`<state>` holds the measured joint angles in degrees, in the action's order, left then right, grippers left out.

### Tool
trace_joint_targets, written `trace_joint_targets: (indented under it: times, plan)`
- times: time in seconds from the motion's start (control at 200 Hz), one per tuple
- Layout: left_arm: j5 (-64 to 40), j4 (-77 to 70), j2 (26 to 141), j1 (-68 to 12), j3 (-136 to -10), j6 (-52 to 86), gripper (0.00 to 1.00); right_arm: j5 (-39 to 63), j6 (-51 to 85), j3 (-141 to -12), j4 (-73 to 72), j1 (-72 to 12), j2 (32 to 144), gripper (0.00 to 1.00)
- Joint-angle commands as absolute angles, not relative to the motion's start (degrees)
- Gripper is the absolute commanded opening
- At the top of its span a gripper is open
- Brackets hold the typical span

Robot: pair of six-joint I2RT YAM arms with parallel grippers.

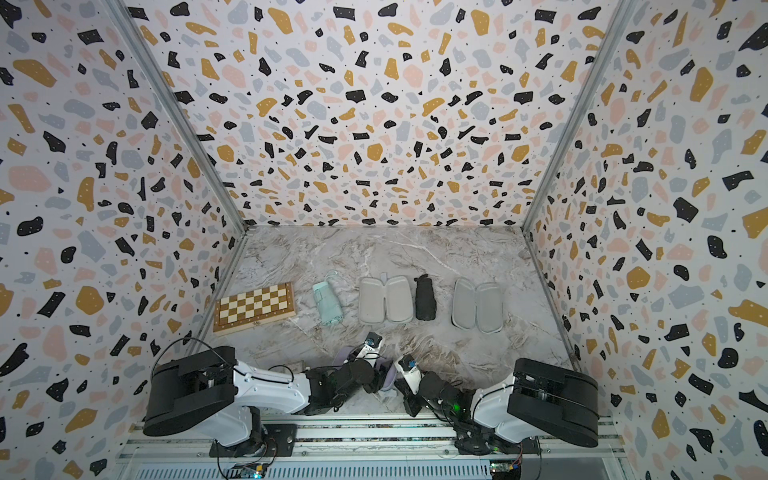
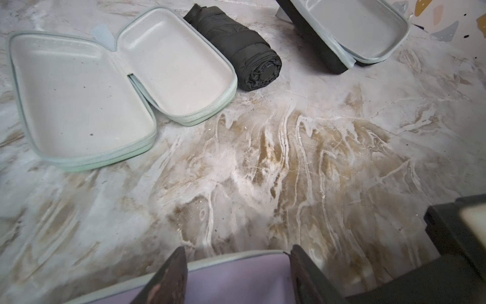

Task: Put umbrellas into zippered umbrella sleeves
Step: Zip the zipper on the umbrella sleeve.

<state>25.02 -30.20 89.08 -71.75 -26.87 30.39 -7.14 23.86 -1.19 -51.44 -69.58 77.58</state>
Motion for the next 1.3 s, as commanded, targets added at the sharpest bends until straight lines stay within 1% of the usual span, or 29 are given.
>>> trace_joint_targets:
  times: [0.0, 0.1, 0.36, 0.395, 0.456, 0.536, 0.611, 0.661, 0.731, 0.826, 0.951, 1.016, 1.151, 1.227, 1.297]
  plan:
    - [14.6, -21.1, 94.7, -73.0, -22.6, 33.9, 0.60, -7.3, 25.6, -2.2, -49.3, -71.6, 77.2, 0.00]
    - [14.8, -22.5, 95.4, -73.0, -21.4, 34.7, 0.58, -8.7, 26.5, -2.1, -48.6, -73.0, 76.5, 0.00]
    - [15.1, -22.2, 94.0, -72.5, -21.1, 35.4, 0.55, -11.5, 28.1, -1.6, -46.4, -73.0, 74.6, 0.00]
    - [15.7, -21.4, 93.1, -72.4, -21.5, 35.6, 0.57, -12.4, 28.0, -1.8, -45.9, -72.9, 74.8, 0.00]
    - [17.6, -16.5, 90.3, -72.4, -23.3, 36.3, 0.65, -13.0, 27.7, -2.4, -44.8, -71.9, 75.2, 0.00]
    - [24.1, -1.5, 85.4, -72.1, -29.2, 39.6, 0.74, -12.5, 27.2, -2.3, -45.1, -69.6, 75.7, 0.00]
    - [28.8, 7.9, 80.4, -71.8, -32.2, 42.4, 0.86, -12.0, 26.4, -2.1, -45.4, -67.8, 75.3, 0.00]
    - [29.7, 12.1, 76.8, -70.6, -32.6, 43.4, 0.88, -12.2, 25.9, -1.9, -45.4, -67.4, 74.6, 0.00]
    - [28.2, 15.4, 71.2, -67.0, -31.9, 43.8, 0.90, -11.7, 25.3, -1.6, -45.6, -67.4, 73.4, 0.00]
    - [24.2, 15.8, 63.2, -60.9, -29.0, 44.7, 0.92, -11.1, 24.6, -1.3, -44.9, -67.5, 72.1, 0.00]
    - [22.7, 13.8, 55.1, -59.7, -24.5, 48.3, 0.93, -10.5, 24.7, -0.4, -45.1, -67.5, 70.3, 0.00]
    - [21.3, 14.0, 55.2, -59.8, -25.1, 49.0, 0.94, -9.8, 24.5, -0.4, -45.1, -67.6, 69.5, 0.00]
    - [16.0, 18.5, 61.4, -59.8, -28.8, 49.6, 0.96, -9.7, 24.8, 0.3, -45.8, -68.5, 68.1, 0.00]
    - [14.7, 18.1, 62.3, -59.8, -28.0, 49.7, 0.96, -10.0, 24.9, 1.0, -46.7, -68.6, 68.1, 0.00]
    - [13.6, 15.5, 61.4, -59.8, -25.7, 52.5, 0.96, -10.0, 24.9, 0.9, -46.6, -68.7, 68.4, 0.00]
